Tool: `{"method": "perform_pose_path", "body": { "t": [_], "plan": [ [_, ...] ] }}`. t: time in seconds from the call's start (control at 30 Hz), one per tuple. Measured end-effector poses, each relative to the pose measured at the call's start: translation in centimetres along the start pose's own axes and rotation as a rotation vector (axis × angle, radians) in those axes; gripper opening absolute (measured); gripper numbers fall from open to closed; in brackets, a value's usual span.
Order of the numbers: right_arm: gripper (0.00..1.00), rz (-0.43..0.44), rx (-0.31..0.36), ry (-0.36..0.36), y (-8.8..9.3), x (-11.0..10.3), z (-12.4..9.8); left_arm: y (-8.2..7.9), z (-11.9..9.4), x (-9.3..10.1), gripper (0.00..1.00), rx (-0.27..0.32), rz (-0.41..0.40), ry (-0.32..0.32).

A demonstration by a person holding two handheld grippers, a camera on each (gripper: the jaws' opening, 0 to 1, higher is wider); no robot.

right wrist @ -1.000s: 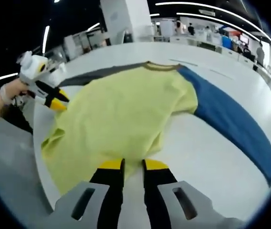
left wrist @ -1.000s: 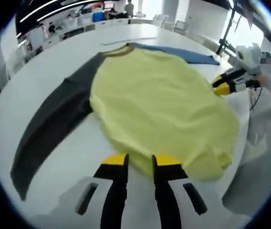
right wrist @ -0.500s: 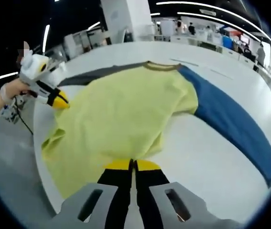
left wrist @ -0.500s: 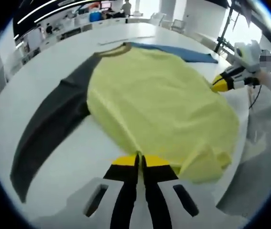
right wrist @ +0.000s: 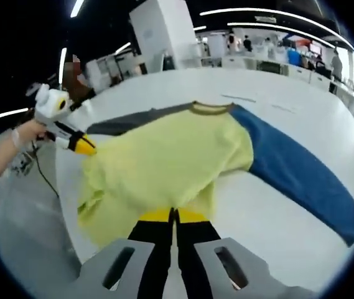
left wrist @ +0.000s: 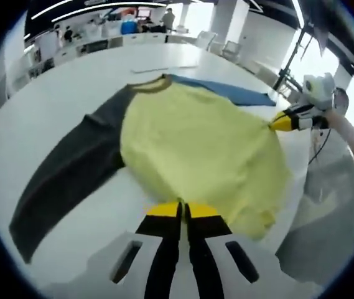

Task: Fold the garment on the visible template until the final outline fits inside the template.

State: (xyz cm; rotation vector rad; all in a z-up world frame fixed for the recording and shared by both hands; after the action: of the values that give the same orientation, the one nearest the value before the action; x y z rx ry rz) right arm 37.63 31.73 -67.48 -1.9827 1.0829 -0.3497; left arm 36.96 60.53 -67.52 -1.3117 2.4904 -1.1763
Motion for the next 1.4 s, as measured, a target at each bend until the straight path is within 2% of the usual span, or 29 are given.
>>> {"method": "perform_pose_path", "body": {
  "t": [0.1,0.2,0.37,0.63,1.07,1.4],
  "plan": [
    [0.02,-0.001,0.032,0.001,-1.4,0.3,-0.1,-0.7,-0.5,-0.6,0.0,0.025,0.004,-0.004],
    [0.02,0.007,0.057,-0.004,-2.8,0.4,0.1,-1.9,-0.9,-1.0,0.0,0.1,-0.022,0.017],
    [0.02,-0.032,0.066,-0.006,-4.6,0.7,1.2,-2.2,-1.1,-2.4,0.0,0.112,-0.035,-0.005],
    [0.02,-0.039,0.074,-0.021,-6.8,1.5,3.6,-3.2,-0.9,-4.6,0.0,0.143,-0.051,-0.05],
    [0.02,-0.043,0.085,0.007,-9.2,3.7,6.6,-5.1,0.0,-7.2,0.0,0.175,-0.05,-0.102],
    [0.02,-0.008,0.078,0.03,-9.7,5.2,9.2,-6.3,1.2,-9.5,0.0,0.172,-0.035,-0.141]
  ]
}}
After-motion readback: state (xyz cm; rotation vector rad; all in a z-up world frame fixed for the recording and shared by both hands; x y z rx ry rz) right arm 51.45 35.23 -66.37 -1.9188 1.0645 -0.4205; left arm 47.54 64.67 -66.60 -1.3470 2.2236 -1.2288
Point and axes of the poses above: the point that each gripper's makers call its tool centre point, and the gripper's own axes: z roughly forward along the fingers, x roughly to its right, y roughly out of its underside, the point moved 5 cm from there along -z, roughly backward along the fingers, and after that the axes turned 5 degrees about y, right-handed, at the moved point
